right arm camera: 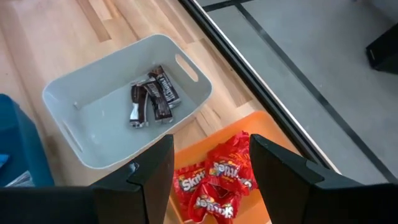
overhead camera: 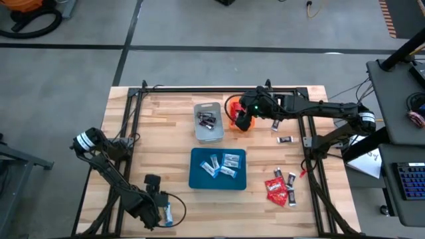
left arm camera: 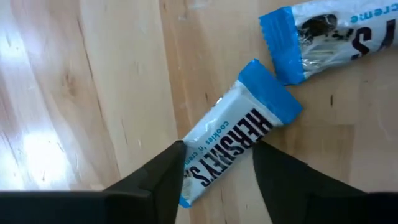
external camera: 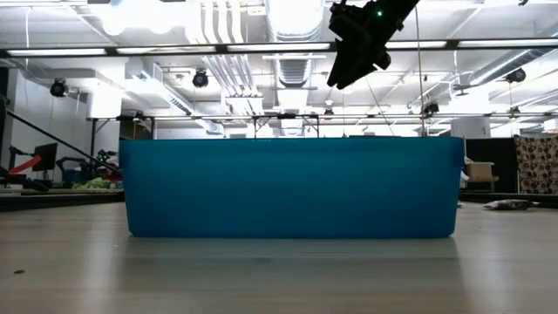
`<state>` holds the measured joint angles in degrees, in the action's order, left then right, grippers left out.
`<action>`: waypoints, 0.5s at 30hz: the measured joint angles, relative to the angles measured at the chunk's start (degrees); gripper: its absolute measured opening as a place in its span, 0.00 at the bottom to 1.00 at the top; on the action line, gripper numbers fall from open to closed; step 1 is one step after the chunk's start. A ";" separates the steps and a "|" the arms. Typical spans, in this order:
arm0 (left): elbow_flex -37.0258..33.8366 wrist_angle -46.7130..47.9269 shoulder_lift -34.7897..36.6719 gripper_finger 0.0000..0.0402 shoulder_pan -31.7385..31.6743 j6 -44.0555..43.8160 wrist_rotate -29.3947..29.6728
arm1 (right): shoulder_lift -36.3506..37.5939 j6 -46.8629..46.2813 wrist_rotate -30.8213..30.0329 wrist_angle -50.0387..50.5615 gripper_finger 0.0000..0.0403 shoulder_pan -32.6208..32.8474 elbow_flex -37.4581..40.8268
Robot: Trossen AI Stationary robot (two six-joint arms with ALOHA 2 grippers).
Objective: Sort candy
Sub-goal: Put the white chocolate bar into the blue bin
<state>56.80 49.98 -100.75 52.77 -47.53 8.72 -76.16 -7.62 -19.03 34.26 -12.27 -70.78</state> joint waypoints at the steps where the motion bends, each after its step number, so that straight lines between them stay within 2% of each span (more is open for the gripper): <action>1: -0.04 0.04 0.03 0.39 0.00 0.05 0.25 | 0.00 0.04 0.00 0.01 0.49 0.36 0.00; 11: -0.26 0.03 1.30 0.04 0.07 0.08 2.92 | 2.35 1.83 0.04 -0.19 0.49 6.11 -0.51; 15: 0.28 -1.14 4.06 0.01 0.09 -0.18 6.30 | 4.39 2.09 0.09 -0.27 0.49 9.95 -0.63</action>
<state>57.08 48.84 -96.69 52.86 -47.70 15.02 -71.77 -5.54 -18.94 33.98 -2.32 -71.42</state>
